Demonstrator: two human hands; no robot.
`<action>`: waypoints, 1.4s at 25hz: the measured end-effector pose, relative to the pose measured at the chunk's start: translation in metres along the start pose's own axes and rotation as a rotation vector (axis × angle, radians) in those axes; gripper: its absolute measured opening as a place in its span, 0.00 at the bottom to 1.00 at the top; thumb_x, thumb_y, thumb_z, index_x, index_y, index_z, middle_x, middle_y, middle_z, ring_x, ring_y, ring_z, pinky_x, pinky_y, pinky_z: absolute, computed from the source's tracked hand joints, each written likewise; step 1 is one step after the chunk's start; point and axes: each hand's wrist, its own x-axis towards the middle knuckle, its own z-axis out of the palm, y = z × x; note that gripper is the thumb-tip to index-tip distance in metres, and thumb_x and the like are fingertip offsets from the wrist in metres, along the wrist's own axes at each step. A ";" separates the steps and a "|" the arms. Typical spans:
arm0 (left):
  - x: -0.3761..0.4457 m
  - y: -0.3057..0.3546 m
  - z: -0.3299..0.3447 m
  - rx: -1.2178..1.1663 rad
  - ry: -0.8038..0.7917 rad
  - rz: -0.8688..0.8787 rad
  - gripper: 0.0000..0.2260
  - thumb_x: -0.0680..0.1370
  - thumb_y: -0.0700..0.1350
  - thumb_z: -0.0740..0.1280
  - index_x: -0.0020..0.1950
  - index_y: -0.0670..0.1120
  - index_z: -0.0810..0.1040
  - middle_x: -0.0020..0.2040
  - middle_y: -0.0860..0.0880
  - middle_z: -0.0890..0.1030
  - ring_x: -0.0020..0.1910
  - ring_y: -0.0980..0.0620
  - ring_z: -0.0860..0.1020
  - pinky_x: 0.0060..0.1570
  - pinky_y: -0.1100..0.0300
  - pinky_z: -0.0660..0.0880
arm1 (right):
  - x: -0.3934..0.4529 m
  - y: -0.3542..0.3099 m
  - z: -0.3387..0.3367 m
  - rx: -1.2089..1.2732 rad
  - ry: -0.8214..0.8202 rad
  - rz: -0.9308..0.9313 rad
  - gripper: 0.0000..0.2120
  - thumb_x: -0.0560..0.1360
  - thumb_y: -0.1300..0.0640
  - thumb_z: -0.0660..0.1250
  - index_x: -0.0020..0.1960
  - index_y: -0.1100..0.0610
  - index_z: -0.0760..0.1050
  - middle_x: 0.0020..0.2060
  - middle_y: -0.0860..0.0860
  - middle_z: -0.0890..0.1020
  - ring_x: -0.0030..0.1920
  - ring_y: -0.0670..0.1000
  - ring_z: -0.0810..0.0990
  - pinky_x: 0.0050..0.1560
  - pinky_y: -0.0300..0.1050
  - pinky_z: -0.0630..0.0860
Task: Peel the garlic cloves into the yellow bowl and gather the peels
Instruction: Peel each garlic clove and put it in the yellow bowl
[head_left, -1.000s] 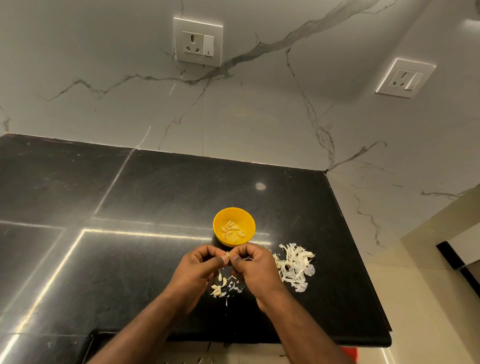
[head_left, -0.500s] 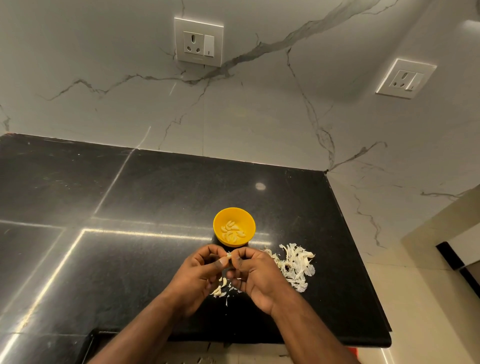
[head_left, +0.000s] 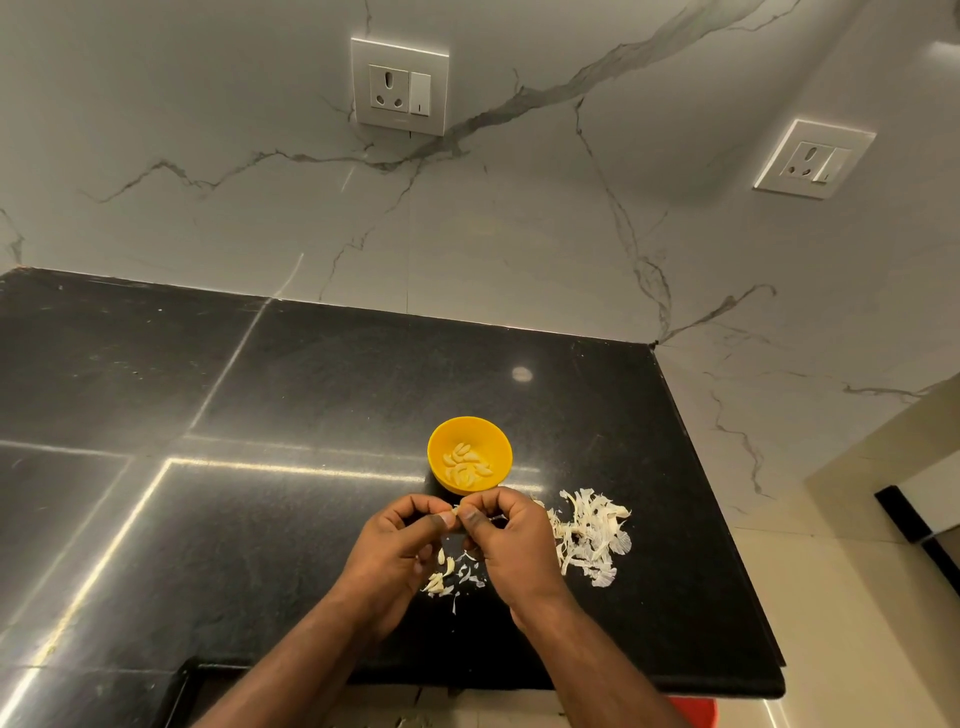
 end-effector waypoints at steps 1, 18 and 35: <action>0.001 -0.001 0.000 -0.017 0.016 0.009 0.06 0.74 0.38 0.72 0.49 0.39 0.80 0.42 0.41 0.81 0.40 0.44 0.72 0.38 0.55 0.69 | -0.001 -0.001 0.000 0.017 -0.012 -0.003 0.04 0.76 0.62 0.72 0.44 0.55 0.83 0.38 0.52 0.86 0.37 0.48 0.82 0.43 0.48 0.81; -0.004 0.009 0.001 -0.029 -0.051 -0.035 0.06 0.74 0.37 0.71 0.50 0.38 0.80 0.37 0.44 0.80 0.31 0.53 0.76 0.30 0.62 0.71 | 0.000 -0.006 -0.010 -0.042 -0.183 0.004 0.04 0.78 0.65 0.67 0.47 0.59 0.80 0.35 0.49 0.83 0.36 0.45 0.79 0.40 0.40 0.77; -0.005 0.013 -0.002 0.034 -0.053 -0.064 0.09 0.76 0.37 0.69 0.55 0.36 0.80 0.35 0.45 0.80 0.27 0.56 0.70 0.25 0.65 0.67 | -0.005 -0.008 -0.015 -0.222 -0.198 -0.043 0.04 0.79 0.60 0.67 0.46 0.53 0.79 0.39 0.48 0.83 0.38 0.43 0.80 0.41 0.40 0.78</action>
